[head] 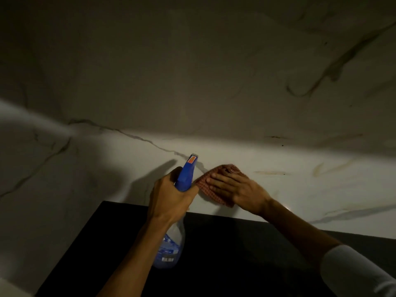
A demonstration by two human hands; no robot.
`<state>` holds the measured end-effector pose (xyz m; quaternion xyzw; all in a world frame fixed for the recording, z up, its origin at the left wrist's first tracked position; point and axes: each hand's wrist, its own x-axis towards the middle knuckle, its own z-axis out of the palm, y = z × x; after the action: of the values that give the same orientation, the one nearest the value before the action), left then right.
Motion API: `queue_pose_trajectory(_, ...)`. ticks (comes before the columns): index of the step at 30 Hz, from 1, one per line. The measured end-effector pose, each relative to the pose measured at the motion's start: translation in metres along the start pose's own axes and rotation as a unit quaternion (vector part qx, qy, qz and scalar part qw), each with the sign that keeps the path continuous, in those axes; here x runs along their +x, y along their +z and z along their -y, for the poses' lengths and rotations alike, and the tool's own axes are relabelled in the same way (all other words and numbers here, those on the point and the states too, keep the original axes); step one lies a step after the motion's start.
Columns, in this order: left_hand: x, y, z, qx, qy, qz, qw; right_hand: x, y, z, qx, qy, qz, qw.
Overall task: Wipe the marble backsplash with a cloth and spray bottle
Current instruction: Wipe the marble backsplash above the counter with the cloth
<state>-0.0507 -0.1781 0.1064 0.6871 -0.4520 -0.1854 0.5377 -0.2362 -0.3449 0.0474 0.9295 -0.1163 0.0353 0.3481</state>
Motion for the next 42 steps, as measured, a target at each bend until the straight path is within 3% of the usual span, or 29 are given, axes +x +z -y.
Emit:
queue_pose_trajectory(3, -0.001, 0.004, -0.006, -0.023, -0.003, 0.012, 1.0, -0.007, -0.014, -0.014, -0.008, 0.002, -0.011, 1.0)
queue_pose_trajectory(7, -0.001, 0.009, -0.008, -0.012, -0.01, 0.014, 1.0, -0.012, -0.056, -0.06, 0.021, 0.05, -0.127, 0.99)
queue_pose_trajectory(11, -0.001, 0.017, -0.017, 0.0, 0.001, 0.019, 1.0, -0.013, -0.11, -0.12, -0.024, 0.159, -0.263, 0.951)
queue_pose_trajectory(15, -0.003, 0.021, -0.032, -0.022, 0.019, 0.015, 0.999, -0.01, -0.128, -0.139, 0.012, 0.24, -0.332, 0.912)
queue_pose_trajectory(19, -0.002, 0.026, -0.041, -0.058, 0.022, 0.012, 0.998, -0.001, -0.102, -0.107, 0.017, 0.214, -0.295, 0.931)
queue_pose_trajectory(23, -0.002, 0.036, -0.05, -0.046, 0.039, 0.007, 0.998, -0.009, -0.065, -0.082, -0.016, 0.082, -0.174, 0.981)
queue_pose_trajectory(26, -0.004, 0.041, -0.056, -0.043, 0.042, -0.002, 0.998, -0.012, -0.077, -0.099, -0.035, 0.049, -0.195, 0.979)
queue_pose_trajectory(29, -0.004, 0.043, -0.066, -0.058, 0.047, -0.009, 0.997, -0.013, -0.111, -0.139, -0.055, 0.111, -0.254, 0.959)
queue_pose_trajectory(32, -0.004, 0.046, -0.076, -0.074, 0.063, -0.011, 0.995, -0.022, -0.14, -0.173, -0.015, 0.244, -0.33, 0.912)
queue_pose_trajectory(34, -0.005, 0.048, -0.081, -0.084, 0.069, -0.006, 0.994, -0.023, -0.147, -0.175, 0.023, 0.309, -0.372, 0.875)
queue_pose_trajectory(36, -0.004, 0.05, -0.082, -0.089, 0.065, -0.003, 0.994, -0.015, -0.14, -0.163, 0.039, 0.326, -0.384, 0.863)
queue_pose_trajectory(42, -0.005, 0.053, -0.082, -0.079, 0.072, -0.02, 0.994, -0.02, -0.078, -0.101, 0.007, 0.15, -0.259, 0.954)
